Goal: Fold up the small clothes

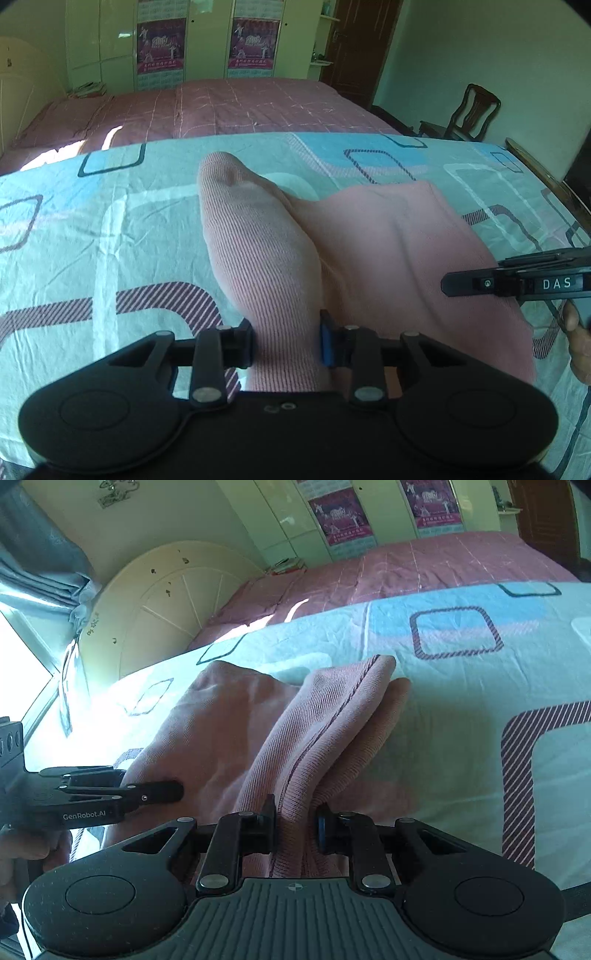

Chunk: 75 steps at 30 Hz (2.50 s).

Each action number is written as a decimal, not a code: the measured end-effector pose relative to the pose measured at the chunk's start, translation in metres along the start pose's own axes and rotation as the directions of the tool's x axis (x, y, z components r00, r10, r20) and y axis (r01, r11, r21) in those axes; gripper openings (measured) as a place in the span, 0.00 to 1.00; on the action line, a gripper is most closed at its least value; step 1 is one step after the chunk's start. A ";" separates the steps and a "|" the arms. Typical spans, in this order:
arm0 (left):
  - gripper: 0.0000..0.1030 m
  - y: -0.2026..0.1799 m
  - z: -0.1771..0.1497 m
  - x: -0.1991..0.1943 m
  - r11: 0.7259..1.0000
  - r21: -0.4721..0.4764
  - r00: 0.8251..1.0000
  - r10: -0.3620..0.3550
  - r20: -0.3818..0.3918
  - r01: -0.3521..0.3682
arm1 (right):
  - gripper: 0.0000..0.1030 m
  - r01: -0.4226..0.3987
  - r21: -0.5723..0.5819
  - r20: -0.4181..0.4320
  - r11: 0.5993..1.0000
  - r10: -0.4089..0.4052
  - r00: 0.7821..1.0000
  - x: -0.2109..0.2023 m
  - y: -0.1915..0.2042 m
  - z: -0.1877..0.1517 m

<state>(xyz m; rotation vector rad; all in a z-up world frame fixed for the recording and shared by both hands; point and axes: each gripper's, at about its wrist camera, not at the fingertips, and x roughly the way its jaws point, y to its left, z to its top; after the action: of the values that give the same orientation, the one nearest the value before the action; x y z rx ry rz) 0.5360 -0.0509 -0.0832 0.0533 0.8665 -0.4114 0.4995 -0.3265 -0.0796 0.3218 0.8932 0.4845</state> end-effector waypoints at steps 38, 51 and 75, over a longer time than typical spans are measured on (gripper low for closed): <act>0.42 0.237 -0.100 -0.118 0.974 -0.217 0.989 -0.029 0.144 0.060 | 0.43 0.111 0.038 -0.021 0.993 -0.111 0.994 0.129 0.160 -0.037; 0.34 0.209 -0.084 -0.067 0.999 -0.013 0.998 -0.051 0.035 0.051 | 0.00 0.272 -0.245 -0.070 0.931 -0.296 0.953 0.197 0.186 -0.022; 0.18 0.155 -0.143 -0.121 0.998 0.058 0.995 0.021 0.100 -0.027 | 0.00 0.281 -0.410 -0.042 0.868 -0.326 0.945 0.143 0.233 -0.105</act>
<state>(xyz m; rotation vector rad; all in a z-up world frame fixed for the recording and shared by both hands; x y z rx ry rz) 0.4200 0.1613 -0.1040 0.0974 0.7554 -0.4140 0.4288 -0.0464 -0.1294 -0.2232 0.9082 0.3807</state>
